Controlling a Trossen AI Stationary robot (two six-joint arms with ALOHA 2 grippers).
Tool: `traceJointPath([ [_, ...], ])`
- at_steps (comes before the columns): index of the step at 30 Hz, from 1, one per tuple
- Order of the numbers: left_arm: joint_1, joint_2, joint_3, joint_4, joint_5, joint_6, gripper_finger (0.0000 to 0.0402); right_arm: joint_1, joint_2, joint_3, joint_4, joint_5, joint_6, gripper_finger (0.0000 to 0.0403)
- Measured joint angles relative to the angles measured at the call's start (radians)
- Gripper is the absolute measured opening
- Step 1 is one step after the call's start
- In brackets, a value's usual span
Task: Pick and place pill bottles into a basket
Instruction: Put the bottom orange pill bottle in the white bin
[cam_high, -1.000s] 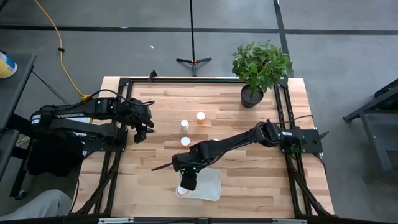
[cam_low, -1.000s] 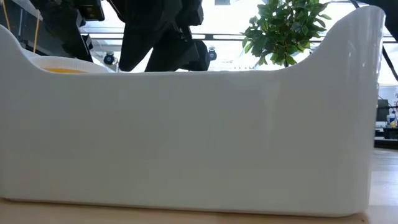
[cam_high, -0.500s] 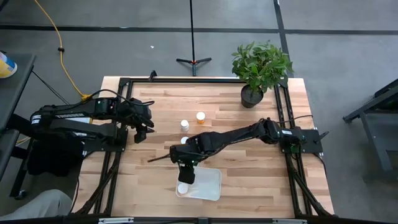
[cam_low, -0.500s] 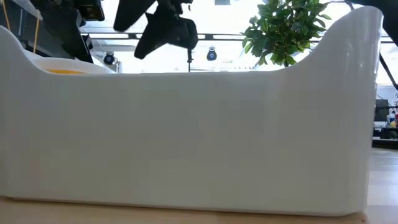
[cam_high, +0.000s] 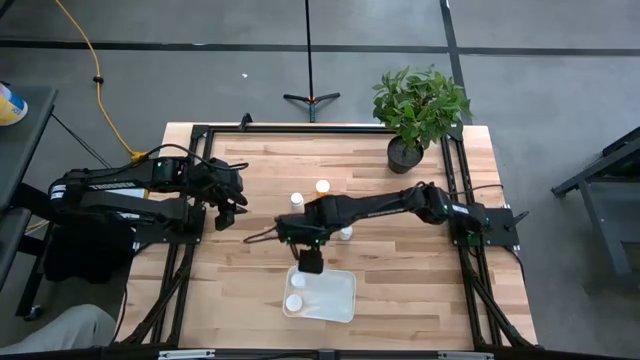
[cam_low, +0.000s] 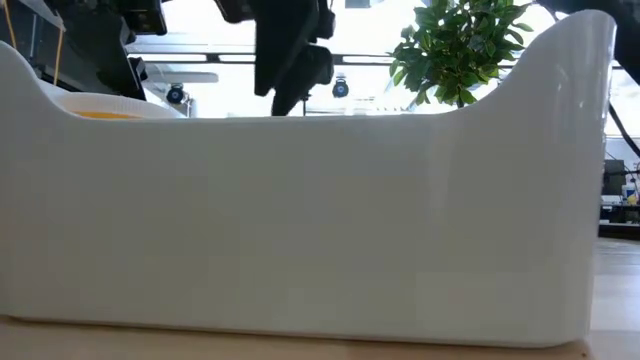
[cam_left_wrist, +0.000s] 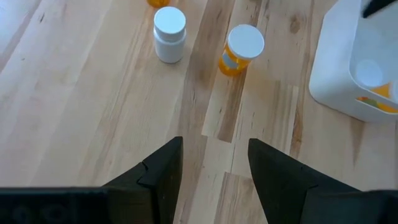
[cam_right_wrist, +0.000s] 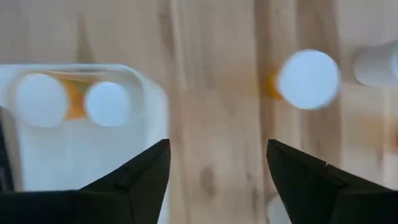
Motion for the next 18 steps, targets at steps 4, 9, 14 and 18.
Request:
traceJointPath([
  [4,0.000,0.000,0.000,0.000,0.008,0.000,0.0216,-0.030,0.000,0.000,-0.028,0.000,-0.021,0.0271],
  [9,0.000,0.000,0.000,0.001,0.035,0.000,0.0216,-0.068,0.000,0.000,-0.034,-0.017,-0.058,0.0286],
  [14,0.000,0.000,0.000,0.001,0.035,0.001,0.0216,-0.114,0.000,0.000,-0.032,-0.041,-0.073,0.0299],
  [18,0.000,0.000,0.000,0.001,0.039,0.026,0.0216,-0.151,0.000,0.000,-0.012,-0.080,-0.071,0.0307],
])
